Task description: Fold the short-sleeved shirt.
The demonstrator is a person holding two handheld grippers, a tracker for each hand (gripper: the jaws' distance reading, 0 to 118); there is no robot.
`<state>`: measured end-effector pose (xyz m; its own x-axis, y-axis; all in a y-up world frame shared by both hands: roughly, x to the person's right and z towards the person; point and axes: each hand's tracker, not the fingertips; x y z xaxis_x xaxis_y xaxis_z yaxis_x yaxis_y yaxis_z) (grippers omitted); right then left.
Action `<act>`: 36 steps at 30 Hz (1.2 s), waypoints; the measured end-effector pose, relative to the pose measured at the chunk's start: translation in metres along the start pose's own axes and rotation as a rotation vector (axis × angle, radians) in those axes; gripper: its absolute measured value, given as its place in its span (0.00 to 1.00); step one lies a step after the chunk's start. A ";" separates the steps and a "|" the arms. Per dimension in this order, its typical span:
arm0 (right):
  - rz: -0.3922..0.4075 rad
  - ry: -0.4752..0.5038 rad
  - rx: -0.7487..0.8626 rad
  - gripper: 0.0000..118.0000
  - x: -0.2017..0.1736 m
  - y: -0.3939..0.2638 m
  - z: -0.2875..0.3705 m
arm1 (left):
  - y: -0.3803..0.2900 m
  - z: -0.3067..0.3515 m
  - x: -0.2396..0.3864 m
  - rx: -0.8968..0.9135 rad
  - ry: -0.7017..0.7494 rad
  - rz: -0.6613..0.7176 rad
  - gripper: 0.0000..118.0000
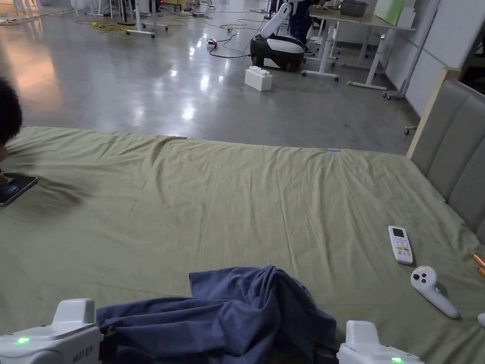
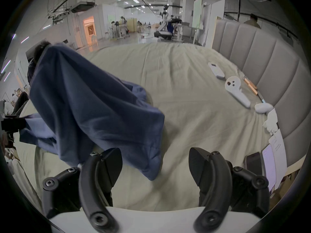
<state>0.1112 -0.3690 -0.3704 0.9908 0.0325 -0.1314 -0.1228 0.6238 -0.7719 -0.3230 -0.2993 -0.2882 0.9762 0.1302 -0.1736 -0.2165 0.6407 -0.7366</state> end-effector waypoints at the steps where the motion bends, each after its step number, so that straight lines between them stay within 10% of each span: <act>1: -0.004 -0.004 -0.014 0.72 -0.001 -0.001 -0.007 | 0.001 0.001 -0.002 0.001 0.004 0.001 0.06; 11: 0.026 -0.033 -0.056 0.05 -0.024 -0.006 -0.026 | -0.007 -0.012 -0.005 -0.023 0.007 0.010 0.06; 36: 0.039 -0.127 0.514 0.03 0.017 0.138 0.122 | 0.136 0.053 0.008 0.326 -0.023 -0.104 0.06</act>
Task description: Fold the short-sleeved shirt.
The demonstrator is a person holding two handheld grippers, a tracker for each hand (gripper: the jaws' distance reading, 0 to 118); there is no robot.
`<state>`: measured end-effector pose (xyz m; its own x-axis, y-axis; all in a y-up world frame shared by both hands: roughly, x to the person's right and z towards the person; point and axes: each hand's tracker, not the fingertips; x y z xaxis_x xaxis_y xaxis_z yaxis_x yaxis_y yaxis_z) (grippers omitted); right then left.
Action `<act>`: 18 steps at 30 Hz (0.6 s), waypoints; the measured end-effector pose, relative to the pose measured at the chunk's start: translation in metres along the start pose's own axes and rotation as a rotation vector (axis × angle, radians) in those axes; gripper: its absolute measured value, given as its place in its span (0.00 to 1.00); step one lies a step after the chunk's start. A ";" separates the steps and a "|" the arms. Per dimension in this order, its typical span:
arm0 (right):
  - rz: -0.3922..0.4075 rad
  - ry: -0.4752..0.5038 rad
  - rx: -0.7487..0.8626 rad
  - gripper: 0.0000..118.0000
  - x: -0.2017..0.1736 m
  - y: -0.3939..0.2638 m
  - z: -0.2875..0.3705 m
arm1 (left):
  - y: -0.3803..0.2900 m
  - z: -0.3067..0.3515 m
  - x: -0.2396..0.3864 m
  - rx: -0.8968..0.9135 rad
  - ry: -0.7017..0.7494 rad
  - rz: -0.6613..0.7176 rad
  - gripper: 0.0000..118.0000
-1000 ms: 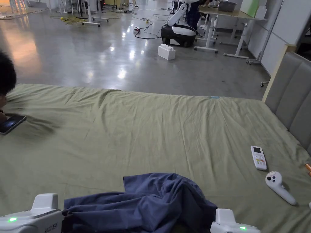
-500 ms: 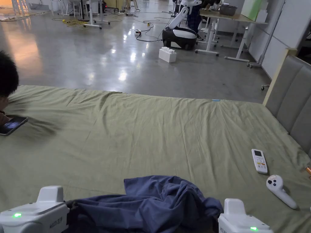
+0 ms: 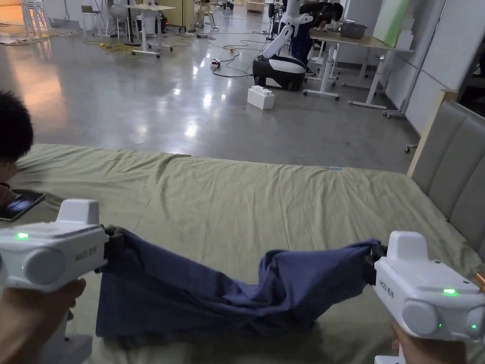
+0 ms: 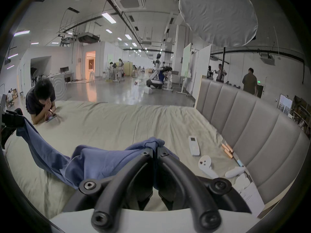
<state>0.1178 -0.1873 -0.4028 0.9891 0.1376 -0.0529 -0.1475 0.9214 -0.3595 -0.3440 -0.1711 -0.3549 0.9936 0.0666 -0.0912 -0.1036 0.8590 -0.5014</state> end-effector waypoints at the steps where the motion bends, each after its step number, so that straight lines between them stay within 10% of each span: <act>1: 0.000 -0.009 0.021 0.03 0.001 0.009 0.002 | 0.009 0.001 -0.002 0.016 0.002 0.006 0.06; 18: -0.019 -0.055 0.211 0.03 0.015 0.129 -0.009 | 0.116 -0.002 -0.038 0.150 0.037 0.046 0.06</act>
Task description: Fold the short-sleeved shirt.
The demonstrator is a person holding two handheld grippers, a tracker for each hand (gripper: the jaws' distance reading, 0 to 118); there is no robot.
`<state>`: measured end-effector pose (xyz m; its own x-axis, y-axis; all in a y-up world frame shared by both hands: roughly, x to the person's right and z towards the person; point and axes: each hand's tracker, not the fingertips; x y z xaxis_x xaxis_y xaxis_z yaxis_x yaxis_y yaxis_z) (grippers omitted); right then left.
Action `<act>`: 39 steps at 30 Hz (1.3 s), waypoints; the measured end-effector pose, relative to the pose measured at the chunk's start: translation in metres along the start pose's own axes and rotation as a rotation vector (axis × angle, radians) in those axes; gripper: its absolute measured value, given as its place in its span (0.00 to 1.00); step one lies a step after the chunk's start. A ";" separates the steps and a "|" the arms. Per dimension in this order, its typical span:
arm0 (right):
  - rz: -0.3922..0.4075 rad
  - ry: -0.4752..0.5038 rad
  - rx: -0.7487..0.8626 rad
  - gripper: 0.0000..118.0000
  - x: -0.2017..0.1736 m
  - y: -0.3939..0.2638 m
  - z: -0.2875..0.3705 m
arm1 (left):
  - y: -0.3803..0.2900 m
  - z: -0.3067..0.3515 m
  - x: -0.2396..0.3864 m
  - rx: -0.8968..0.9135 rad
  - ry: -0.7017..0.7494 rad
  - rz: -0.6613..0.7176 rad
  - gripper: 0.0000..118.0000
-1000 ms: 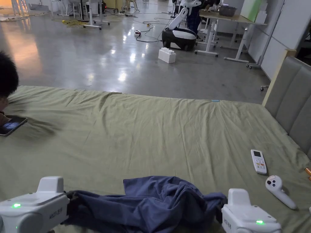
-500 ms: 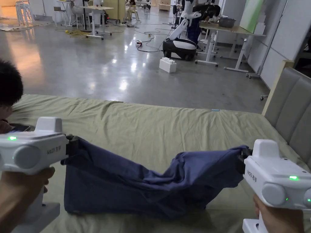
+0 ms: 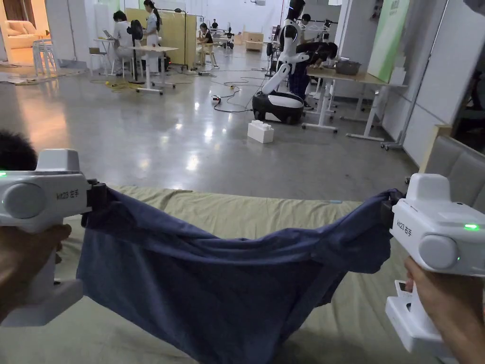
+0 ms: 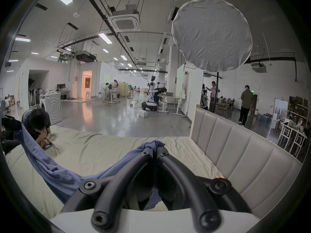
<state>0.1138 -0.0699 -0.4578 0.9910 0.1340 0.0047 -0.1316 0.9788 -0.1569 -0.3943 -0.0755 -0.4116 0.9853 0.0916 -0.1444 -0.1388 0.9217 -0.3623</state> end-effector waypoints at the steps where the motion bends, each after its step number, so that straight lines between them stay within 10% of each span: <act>1: -0.003 -0.004 0.008 0.03 0.000 0.005 -0.003 | 0.005 0.001 0.001 0.006 0.003 0.001 0.06; 26: 0.082 -0.064 0.211 0.03 -0.023 0.158 -0.065 | 0.144 -0.036 0.012 0.142 0.019 0.029 0.06; 39: 0.147 -0.044 0.176 0.03 -0.038 0.102 -0.037 | 0.070 -0.036 -0.009 0.058 0.021 0.051 0.06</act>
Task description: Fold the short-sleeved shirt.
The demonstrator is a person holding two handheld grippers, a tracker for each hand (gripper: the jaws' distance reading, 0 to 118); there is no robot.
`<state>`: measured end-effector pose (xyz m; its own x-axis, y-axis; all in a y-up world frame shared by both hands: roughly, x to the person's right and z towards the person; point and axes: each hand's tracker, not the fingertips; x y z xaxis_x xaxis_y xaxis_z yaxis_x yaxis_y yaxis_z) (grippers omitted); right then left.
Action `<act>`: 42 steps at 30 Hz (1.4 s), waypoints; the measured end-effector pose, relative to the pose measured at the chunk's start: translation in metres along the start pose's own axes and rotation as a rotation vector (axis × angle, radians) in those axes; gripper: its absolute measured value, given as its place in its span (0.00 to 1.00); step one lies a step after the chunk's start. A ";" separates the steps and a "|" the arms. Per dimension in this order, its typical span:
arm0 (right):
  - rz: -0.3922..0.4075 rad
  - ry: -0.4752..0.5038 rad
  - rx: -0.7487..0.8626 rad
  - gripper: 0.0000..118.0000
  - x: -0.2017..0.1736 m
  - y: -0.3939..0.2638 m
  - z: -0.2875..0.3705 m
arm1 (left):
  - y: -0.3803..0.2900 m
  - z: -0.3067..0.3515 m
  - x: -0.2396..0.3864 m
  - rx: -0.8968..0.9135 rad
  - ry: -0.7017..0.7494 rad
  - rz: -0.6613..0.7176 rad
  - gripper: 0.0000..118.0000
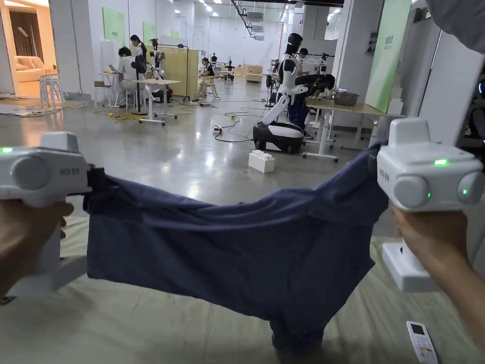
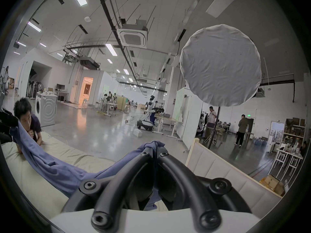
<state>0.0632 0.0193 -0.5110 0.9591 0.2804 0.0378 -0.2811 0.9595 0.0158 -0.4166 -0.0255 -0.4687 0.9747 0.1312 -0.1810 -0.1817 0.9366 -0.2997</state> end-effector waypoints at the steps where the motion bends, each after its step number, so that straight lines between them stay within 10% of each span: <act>1: 0.013 0.003 -0.016 0.03 -0.003 -0.010 0.006 | -0.013 0.002 -0.002 -0.020 -0.003 -0.003 0.06; 26: -0.031 0.111 -0.367 0.03 -0.017 -0.198 0.262 | -0.274 0.174 -0.010 -0.279 -0.068 0.001 0.06; 42: -0.008 0.132 -0.741 0.04 -0.053 -0.352 0.270 | -0.388 0.143 -0.002 -0.609 0.011 -0.053 0.06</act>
<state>0.1026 -0.3403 -0.2490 0.9699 0.2296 -0.0806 -0.2242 0.7147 -0.6625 -0.3295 -0.3431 -0.2177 0.9836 0.0830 -0.1602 -0.1781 0.5874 -0.7894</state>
